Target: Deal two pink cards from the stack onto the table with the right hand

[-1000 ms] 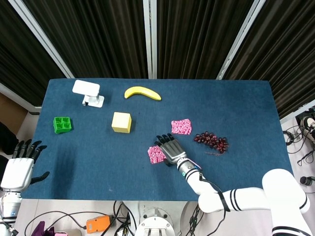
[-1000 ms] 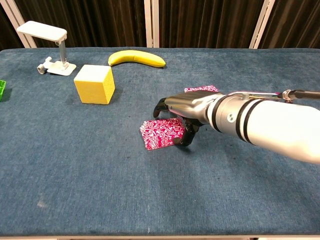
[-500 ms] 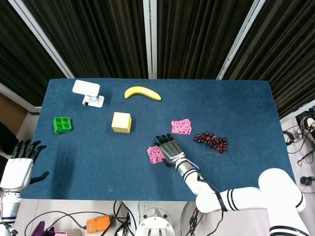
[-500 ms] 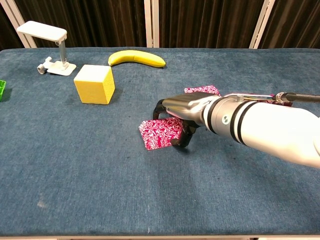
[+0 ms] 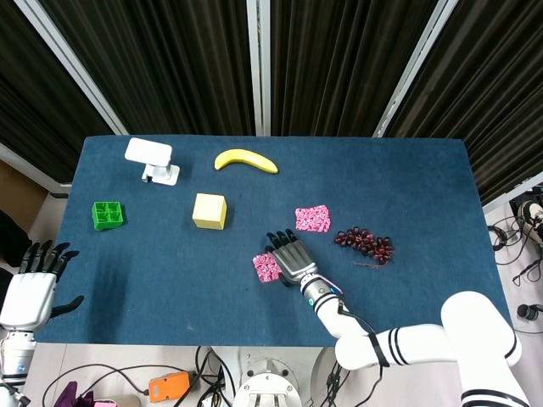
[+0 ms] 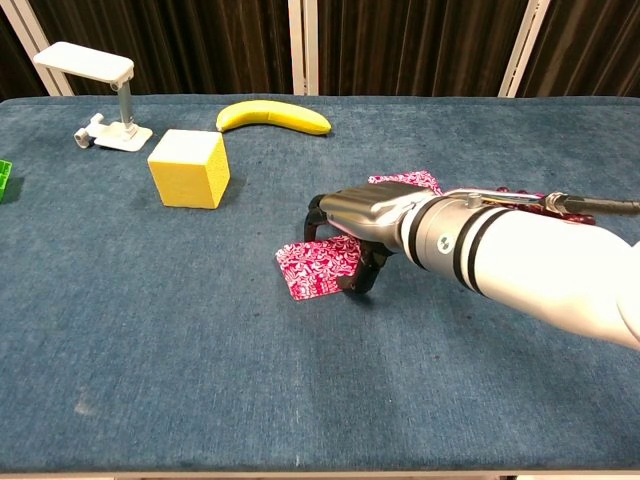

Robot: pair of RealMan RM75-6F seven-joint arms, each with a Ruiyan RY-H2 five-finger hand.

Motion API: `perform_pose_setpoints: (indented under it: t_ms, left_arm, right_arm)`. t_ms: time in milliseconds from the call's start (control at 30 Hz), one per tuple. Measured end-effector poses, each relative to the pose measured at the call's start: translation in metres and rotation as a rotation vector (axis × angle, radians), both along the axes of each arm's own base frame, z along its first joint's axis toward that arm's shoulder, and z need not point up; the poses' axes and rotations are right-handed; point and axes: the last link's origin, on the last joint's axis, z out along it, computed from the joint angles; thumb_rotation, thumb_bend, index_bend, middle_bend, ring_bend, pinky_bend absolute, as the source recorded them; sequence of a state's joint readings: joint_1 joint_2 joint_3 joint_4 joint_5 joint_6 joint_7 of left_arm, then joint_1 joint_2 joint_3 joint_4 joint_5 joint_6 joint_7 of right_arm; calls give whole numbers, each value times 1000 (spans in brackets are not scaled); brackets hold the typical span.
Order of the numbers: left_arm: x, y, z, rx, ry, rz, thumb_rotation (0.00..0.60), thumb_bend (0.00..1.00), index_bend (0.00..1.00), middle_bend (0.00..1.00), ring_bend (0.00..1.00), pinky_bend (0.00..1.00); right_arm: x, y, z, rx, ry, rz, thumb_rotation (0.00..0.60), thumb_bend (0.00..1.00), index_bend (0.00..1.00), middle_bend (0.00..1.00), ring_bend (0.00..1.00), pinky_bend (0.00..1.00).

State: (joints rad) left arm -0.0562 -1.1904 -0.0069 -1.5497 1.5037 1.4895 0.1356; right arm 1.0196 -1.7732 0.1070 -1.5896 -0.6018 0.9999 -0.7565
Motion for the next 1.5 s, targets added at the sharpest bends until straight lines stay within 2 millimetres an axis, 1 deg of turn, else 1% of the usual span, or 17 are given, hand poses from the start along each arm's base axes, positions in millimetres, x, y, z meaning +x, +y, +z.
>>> perform_pose_setpoints:
  t_ms: [167, 300, 400, 500, 600, 733, 833, 1000, 1033, 1100, 1200, 1233, 1333, 1367, 1500]
  left_arm:
    - [0, 0, 0, 0, -1, -1, 600, 67, 210, 122, 17, 3]
    - [1, 0, 1, 2, 1, -3, 600, 67, 210, 123, 17, 3]
    - [1, 1, 1, 3, 1, -8, 600, 67, 210, 123, 17, 3]
    - [2, 2, 1, 3, -1, -11, 600, 66, 210, 122, 16, 3]
    - [3, 3, 0, 1, -4, -17, 600, 67, 210, 122, 16, 3]
    - [6, 5, -2, -2, -8, -28, 600, 67, 210, 123, 16, 3]
    - [8, 6, -4, -7, -10, -38, 600, 67, 210, 122, 17, 3]
    - [10, 7, -7, -13, -13, -40, 600, 67, 210, 123, 17, 3]
    - [11, 7, -7, -13, -13, -41, 600, 67, 210, 123, 17, 3]
    - [12, 8, -8, -15, -13, -46, 600, 67, 210, 123, 17, 3]
    - [15, 8, -9, -16, -12, -53, 600, 67, 210, 122, 17, 3]
    - [15, 8, -8, -16, -11, -54, 600, 67, 210, 122, 17, 3]
    - [16, 8, -7, -12, -8, -55, 600, 67, 210, 122, 16, 3]
    - [16, 8, -7, -11, -8, -54, 600, 67, 210, 123, 17, 3]
    - [17, 8, -7, -11, -6, -54, 600, 67, 210, 122, 16, 3]
  right_arm:
    - [1, 0, 5, -2, -16, 1, 600, 561, 462, 66, 0, 8]
    - [3, 0, 14, -8, -34, 3, 600, 560, 462, 67, 0, 8]
    - [2, -2, 26, -23, -49, 4, 600, 561, 462, 66, 0, 8]
    - [-3, -3, 41, -41, -58, 2, 600, 560, 461, 66, 0, 9]
    - [-14, -4, 59, -67, -55, -3, 600, 561, 459, 66, 0, 9]
    - [-42, 0, 84, -96, -40, -21, 600, 561, 451, 66, 0, 6]
    - [-65, 6, 96, -102, -25, -32, 600, 560, 440, 66, 0, 0]
    - [-100, 23, 104, -87, -12, -50, 600, 560, 415, 66, 0, 0]
    - [-110, 27, 105, -85, -11, -53, 600, 560, 415, 66, 0, 0]
    - [-119, 30, 105, -84, -9, -56, 600, 560, 407, 66, 0, 0]
    - [-135, 35, 104, -81, 15, -45, 600, 560, 344, 67, 0, 0]
    - [-140, 37, 103, -79, 26, -39, 600, 560, 305, 66, 0, 0]
    - [-146, 42, 101, -72, 32, -32, 600, 560, 182, 66, 0, 0]
    - [-147, 43, 101, -70, 30, -34, 600, 561, 158, 66, 0, 0]
    - [-151, 46, 103, -68, 28, -34, 600, 560, 131, 62, 0, 0]
